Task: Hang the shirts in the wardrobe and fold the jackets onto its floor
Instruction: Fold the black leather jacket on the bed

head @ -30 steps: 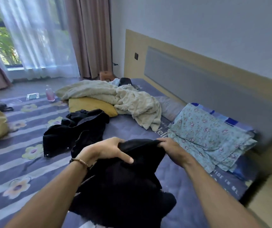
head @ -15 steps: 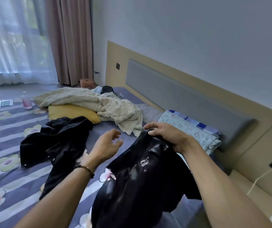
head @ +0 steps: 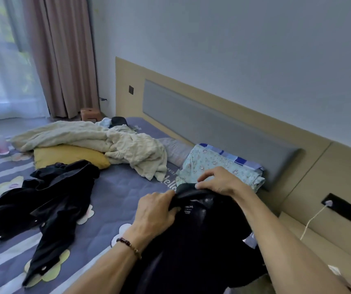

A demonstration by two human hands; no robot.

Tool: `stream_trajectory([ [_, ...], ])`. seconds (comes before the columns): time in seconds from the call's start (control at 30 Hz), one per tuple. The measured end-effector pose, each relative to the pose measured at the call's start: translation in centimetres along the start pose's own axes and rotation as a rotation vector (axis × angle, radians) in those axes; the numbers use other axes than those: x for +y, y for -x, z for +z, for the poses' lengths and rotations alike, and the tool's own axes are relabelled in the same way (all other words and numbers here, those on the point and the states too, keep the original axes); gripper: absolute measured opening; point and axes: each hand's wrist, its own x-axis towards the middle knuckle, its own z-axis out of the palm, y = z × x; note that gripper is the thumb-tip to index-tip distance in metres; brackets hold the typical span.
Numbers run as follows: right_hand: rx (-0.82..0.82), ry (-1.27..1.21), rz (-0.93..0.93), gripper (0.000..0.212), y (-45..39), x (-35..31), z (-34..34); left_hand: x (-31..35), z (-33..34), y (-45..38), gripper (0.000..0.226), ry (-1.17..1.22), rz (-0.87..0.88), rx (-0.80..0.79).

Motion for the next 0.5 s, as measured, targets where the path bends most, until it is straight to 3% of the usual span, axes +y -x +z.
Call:
stream_trajectory([
  [0.13, 0.111, 0.199, 0.048, 0.034, -0.1, 0.8, 0.0, -0.4, -0.4, -0.9, 0.038, -0.155, 0.209, 0.121],
  [0.2, 0.193, 0.281, 0.061, 0.051, 0.1, 0.9, 0.0, -0.6, -1.7, -1.8, 0.029, -0.122, 0.212, 0.203],
  [0.3, 0.422, 0.057, -0.124, 0.065, 1.7, 1.9, 2.4, -0.2, -4.9, -3.8, 0.012, -0.013, 0.138, 0.306],
  [0.33, 0.496, -0.028, -0.231, 0.065, 2.5, 2.6, 4.1, 0.3, -6.0, -4.3, 0.012, -0.020, 0.140, 0.331],
  [0.4, 0.465, -0.040, -0.352, 0.059, 3.9, 3.6, 8.0, 1.7, -7.5, -5.1, 0.013, -0.050, 0.190, 0.337],
  [0.5, 0.414, -0.120, -0.357, 0.038, 3.5, 3.8, 10.4, 2.8, -8.3, -5.3, 0.017, -0.072, 0.329, 0.291],
])
